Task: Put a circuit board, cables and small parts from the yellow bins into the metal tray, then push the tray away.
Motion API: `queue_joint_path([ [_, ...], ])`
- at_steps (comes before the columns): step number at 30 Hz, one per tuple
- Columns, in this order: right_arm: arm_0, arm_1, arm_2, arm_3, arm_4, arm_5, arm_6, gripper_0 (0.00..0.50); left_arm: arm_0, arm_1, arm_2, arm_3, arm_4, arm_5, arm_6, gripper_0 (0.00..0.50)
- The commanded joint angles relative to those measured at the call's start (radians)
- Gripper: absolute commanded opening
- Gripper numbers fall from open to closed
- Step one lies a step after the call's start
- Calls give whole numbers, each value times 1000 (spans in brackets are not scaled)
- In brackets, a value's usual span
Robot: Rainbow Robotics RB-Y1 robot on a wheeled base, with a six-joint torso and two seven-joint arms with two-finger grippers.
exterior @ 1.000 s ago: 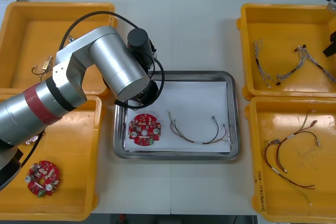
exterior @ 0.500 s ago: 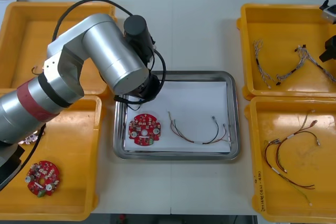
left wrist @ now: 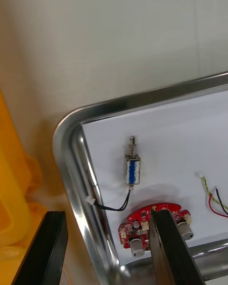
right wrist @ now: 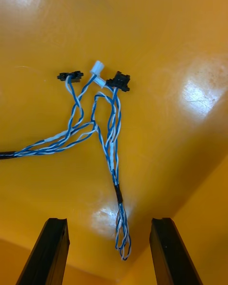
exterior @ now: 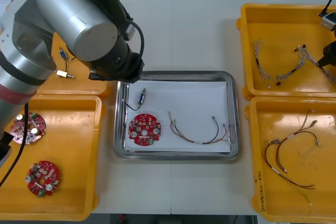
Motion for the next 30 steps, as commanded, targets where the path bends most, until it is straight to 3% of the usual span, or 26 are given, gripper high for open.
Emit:
queue_joint_path([
  [1,-54,-41,8,34,-8,-46,51,500,-60,83,98,0,57,32,-125,500],
  [10,-54,-37,8,69,-13,-81,71,500,-68,136,239,113,79,63,-309,500],
  [21,-54,-12,8,123,-13,-151,78,500,-92,176,335,311,24,60,-541,500],
  [30,-54,6,8,121,-16,-152,61,500,-115,200,367,500,-9,-37,-708,500],
])
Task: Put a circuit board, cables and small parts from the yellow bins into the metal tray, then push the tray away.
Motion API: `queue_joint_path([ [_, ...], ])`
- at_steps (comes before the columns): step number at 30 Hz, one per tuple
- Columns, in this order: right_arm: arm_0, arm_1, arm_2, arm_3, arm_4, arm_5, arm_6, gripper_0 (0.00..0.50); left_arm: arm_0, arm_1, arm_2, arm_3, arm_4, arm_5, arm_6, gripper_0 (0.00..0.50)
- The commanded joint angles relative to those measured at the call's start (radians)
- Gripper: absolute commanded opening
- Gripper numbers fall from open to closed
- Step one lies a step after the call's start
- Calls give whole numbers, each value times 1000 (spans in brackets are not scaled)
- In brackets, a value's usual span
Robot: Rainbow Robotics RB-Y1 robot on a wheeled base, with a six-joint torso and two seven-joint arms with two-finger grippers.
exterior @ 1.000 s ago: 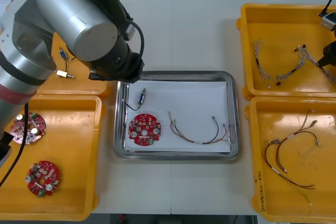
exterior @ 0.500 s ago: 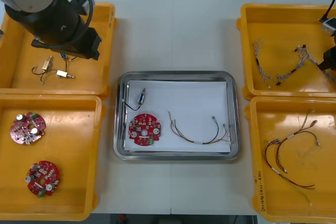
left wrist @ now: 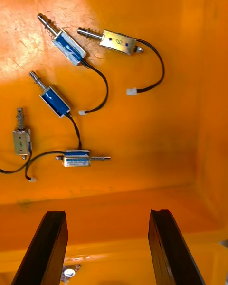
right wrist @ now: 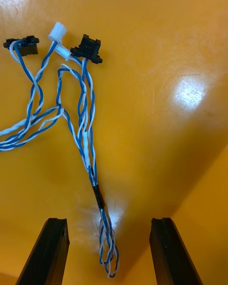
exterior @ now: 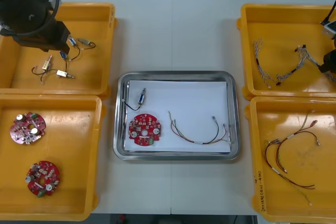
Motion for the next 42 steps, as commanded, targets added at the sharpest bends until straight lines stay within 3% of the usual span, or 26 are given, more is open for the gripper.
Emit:
queue_joint_path([
  [1,-51,6,7,-7,-9,-10,19,500,-58,52,42,73,-23,-60,-222,500],
  [12,-51,43,8,-1,12,-19,9,500,-86,52,45,274,-54,-226,-386,500],
  [25,-49,48,8,-1,47,-27,4,500,-89,52,45,398,-67,-339,-494,500],
  [42,2,48,7,-1,23,-62,-8,500,-89,40,-24,541,-35,-482,-524,500],
])
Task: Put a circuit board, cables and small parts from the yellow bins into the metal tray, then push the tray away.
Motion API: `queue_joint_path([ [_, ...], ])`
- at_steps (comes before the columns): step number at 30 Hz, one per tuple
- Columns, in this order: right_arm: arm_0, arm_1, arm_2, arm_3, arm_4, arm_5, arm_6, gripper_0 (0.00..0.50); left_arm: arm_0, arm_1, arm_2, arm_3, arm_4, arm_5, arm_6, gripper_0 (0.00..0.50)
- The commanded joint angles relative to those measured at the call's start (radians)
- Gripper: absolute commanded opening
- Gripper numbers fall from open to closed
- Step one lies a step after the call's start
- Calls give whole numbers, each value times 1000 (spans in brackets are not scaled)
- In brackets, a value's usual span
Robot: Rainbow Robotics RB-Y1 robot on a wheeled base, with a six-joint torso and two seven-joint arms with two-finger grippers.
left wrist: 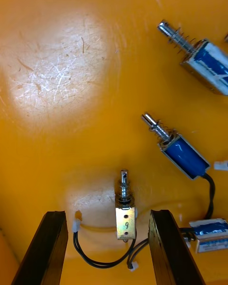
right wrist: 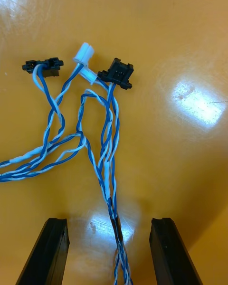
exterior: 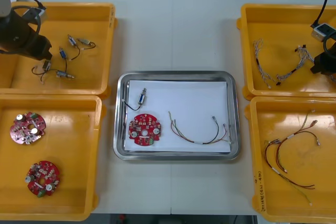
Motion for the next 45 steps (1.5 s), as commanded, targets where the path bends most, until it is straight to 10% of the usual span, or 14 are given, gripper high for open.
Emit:
queue_joint_path([
  [1,3,4,7,-10,-10,-7,-9,500,-55,30,-38,37,17,-47,-71,500],
  [36,57,4,7,-10,-31,2,-26,500,-2,13,-104,51,72,-96,-70,500],
  [39,58,4,7,-10,-31,5,-20,438,5,13,-104,51,75,-96,-73,500],
  [43,64,4,7,-10,-36,5,-12,30,23,13,-106,51,79,-112,-77,500],
  [45,64,4,7,-10,-37,5,-8,0,31,15,-106,51,80,-119,-80,500],
])
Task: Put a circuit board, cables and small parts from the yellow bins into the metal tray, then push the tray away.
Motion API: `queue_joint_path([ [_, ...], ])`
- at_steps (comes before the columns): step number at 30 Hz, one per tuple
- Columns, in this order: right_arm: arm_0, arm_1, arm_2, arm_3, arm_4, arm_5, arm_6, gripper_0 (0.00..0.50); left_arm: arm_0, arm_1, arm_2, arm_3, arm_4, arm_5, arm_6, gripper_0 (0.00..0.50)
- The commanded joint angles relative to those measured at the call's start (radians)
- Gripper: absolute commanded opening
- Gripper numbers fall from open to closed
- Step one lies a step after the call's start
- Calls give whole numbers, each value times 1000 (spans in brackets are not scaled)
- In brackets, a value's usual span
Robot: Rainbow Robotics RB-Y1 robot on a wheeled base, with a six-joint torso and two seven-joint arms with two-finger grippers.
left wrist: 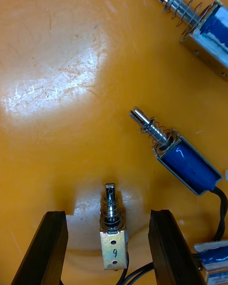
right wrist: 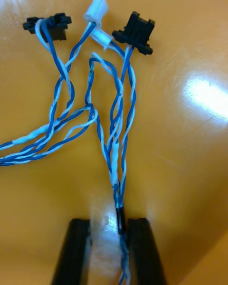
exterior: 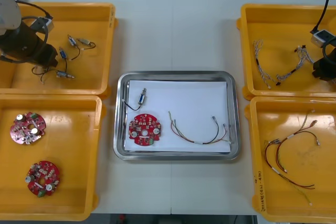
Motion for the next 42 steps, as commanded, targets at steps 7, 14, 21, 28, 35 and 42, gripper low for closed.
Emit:
queue_joint_path([
  [7,31,4,5,-9,-10,2,1,0,37,13,-16,-5,13,-38,-82,500],
  [14,30,2,4,-43,-8,23,1,0,38,13,-35,-5,13,-46,-80,0],
  [21,31,-13,2,-153,8,117,-22,0,37,19,-25,-10,16,-46,-82,0],
  [28,30,-22,-29,-270,33,232,-50,0,37,30,-6,-73,4,-7,-67,0],
  [35,31,-22,-79,-407,67,385,-76,0,37,42,60,-197,-24,138,-34,0],
  [42,37,-22,-153,-569,105,589,-105,0,37,44,69,-341,-55,281,78,0],
])
